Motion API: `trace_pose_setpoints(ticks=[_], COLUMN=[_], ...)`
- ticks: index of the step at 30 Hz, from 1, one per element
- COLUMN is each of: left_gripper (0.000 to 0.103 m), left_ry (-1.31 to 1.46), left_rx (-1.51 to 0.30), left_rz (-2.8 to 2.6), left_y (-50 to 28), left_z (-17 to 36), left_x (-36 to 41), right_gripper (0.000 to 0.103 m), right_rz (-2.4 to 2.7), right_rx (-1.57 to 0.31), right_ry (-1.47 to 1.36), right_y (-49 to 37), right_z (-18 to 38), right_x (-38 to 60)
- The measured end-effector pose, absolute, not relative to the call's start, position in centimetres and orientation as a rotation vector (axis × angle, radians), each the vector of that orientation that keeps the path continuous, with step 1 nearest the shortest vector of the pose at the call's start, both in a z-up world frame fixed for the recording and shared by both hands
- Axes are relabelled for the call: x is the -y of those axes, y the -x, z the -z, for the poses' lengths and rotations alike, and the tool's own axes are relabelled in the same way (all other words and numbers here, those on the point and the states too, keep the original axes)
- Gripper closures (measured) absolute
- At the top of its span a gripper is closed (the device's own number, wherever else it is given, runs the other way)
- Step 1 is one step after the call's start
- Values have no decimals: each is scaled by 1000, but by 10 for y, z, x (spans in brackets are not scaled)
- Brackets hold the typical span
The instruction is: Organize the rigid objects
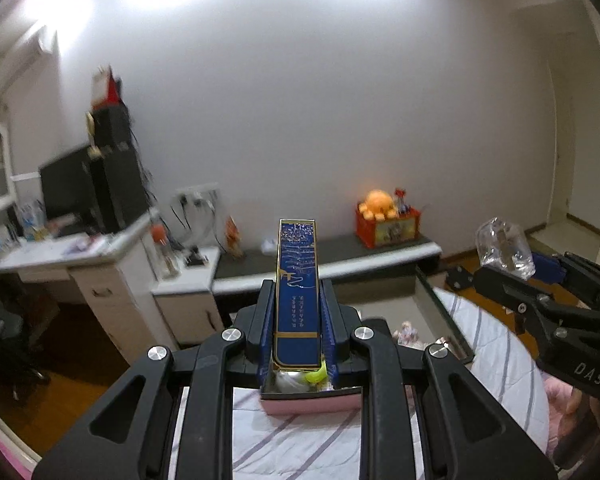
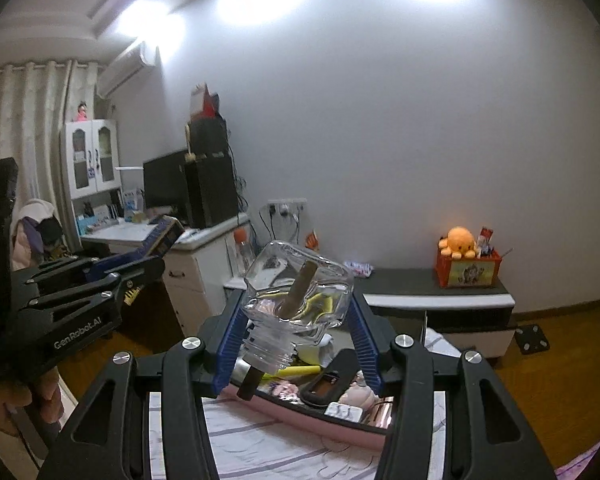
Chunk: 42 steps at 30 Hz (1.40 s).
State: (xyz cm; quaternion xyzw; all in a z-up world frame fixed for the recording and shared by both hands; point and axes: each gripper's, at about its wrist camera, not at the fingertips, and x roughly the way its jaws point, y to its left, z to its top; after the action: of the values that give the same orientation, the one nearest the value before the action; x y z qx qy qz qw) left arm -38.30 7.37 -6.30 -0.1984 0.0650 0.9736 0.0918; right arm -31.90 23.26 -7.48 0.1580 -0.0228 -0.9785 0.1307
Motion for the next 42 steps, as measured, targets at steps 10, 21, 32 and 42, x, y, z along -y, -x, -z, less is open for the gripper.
trace_pose_setpoints(ticks=[10,21,32,42], left_gripper=[82,81,37,5], left_ry=[966,1096,1011,851], left_rx=[-187,-209,-216,-173], left_rz=[-2734,-2652,-2723,-2848], left_y=[494,524,495,426], left_z=[162,207,181,128], left_x=[-96,-110,-104,-81], right_gripper=[51,51,22,5], right_rz=[2785,2747,2816,2906], right_rx=[91,57,48,63], right_ry=[-794,-971,-924,-764], right_y=[415,451,436,383], right_z=[157,202,186,139], right_x=[-248,-249,-250,-247])
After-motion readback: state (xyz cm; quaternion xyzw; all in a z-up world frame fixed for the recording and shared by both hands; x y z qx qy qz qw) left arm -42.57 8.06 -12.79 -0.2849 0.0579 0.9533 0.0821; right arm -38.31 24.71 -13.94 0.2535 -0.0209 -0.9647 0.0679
